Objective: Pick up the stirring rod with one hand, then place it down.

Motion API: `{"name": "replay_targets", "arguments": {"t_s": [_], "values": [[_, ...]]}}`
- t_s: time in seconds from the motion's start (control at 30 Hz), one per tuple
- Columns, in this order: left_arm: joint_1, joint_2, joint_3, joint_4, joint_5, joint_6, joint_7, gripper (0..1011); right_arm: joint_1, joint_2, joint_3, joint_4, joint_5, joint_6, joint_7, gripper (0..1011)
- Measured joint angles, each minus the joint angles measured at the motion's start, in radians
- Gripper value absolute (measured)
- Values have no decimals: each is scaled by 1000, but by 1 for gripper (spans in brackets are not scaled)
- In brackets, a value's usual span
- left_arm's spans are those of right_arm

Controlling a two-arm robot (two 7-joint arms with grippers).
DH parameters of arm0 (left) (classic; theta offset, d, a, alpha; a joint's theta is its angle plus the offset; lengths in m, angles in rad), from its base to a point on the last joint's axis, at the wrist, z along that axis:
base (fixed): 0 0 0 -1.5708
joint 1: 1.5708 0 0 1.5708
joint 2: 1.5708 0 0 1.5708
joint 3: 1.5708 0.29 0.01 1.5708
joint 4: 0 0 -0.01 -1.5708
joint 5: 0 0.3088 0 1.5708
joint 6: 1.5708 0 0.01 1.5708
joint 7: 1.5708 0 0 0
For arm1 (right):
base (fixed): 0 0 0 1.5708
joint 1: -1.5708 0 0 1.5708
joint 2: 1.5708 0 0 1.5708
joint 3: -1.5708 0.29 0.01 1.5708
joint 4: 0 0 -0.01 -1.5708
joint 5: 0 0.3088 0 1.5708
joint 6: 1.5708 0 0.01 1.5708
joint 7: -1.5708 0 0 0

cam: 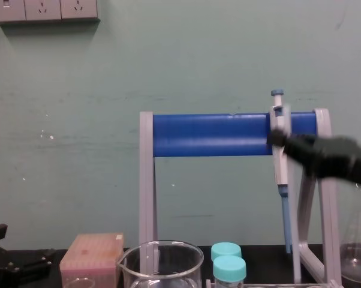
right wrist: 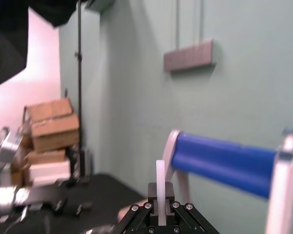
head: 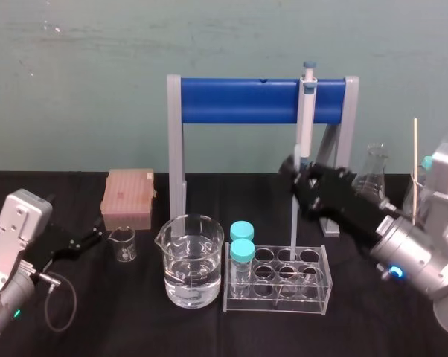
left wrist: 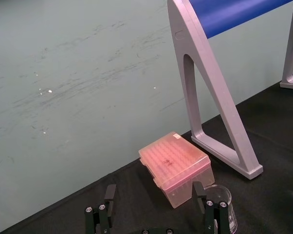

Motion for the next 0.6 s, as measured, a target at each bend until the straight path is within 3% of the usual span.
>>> {"name": "replay_targets", "arguments": {"t_s": [0.27,0.6], "values": [[0,0,0,0,0,0,0,1000,41,-5,70,-15,13,-29,-29,72],[0,0,0,0,0,0,0,1000,57,7,124,10,-40,-25,-81,71]]}}
